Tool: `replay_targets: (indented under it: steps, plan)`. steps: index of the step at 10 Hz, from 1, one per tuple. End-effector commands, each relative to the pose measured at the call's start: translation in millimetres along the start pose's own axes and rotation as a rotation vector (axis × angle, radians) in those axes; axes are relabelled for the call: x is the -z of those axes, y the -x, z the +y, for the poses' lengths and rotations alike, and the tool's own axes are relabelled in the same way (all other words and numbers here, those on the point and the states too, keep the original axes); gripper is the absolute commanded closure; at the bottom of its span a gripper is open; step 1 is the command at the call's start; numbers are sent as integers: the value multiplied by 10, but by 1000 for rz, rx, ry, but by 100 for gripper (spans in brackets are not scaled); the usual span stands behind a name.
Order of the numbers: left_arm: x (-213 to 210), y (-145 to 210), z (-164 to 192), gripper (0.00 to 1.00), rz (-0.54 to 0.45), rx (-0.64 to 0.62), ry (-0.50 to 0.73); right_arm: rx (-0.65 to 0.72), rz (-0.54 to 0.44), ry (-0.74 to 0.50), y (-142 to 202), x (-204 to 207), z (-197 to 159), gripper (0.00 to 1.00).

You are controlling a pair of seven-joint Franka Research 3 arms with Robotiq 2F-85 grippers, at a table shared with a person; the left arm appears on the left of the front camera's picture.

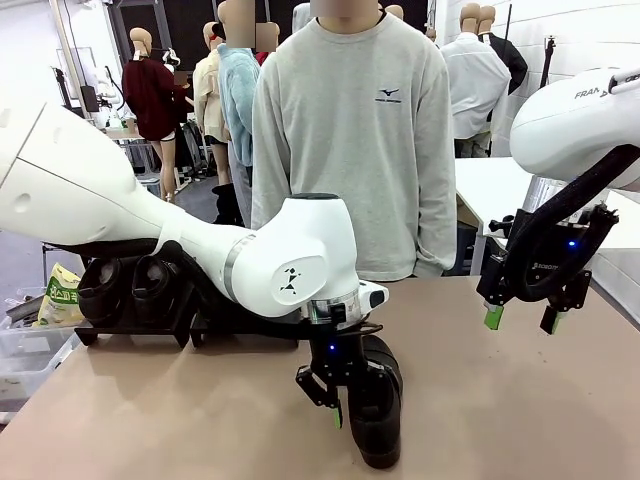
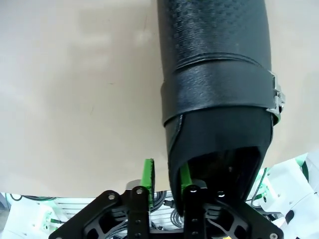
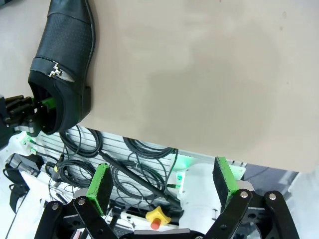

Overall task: Organize the shoes by placing them on the stand.
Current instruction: Place the Shoe from the middle of the table onto the Shoes Stand.

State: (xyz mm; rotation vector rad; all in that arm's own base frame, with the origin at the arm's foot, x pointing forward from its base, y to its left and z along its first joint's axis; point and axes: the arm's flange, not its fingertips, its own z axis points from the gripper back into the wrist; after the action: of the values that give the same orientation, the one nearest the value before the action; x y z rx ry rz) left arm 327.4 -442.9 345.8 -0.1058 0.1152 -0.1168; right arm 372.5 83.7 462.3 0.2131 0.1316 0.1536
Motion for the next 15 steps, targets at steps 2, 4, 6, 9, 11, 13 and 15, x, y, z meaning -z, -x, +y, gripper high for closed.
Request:
replay_targets:
  steps: [2, 4, 6, 9, 11, 13, 15]
  plan:
    - [68, -90, -37, 100, 44, 32, 28, 2, 5, -3, 23, 8, 2, 0]
    - [75, -125, -39, 100, 48, 39, 28, 2, 5, -3, 23, 8, 2, 0]
    - [-51, -89, -51, 100, 13, 60, 27, 2, 5, -3, 23, 8, 2, 0]
    - [-859, 142, -24, 100, -114, 109, 44, 2, 5, -3, 23, 8, 2, 0]
    - [-1475, 280, 236, 100, -262, 146, -27, 2, 5, -3, 23, 8, 2, 0]
    - [-1890, 136, 854, 100, -418, 73, -151, 2, 5, -3, 23, 8, 2, 0]
    - [-2030, -34, 1457, 100, -478, -25, -138, 2, 5, -3, 23, 8, 2, 0]
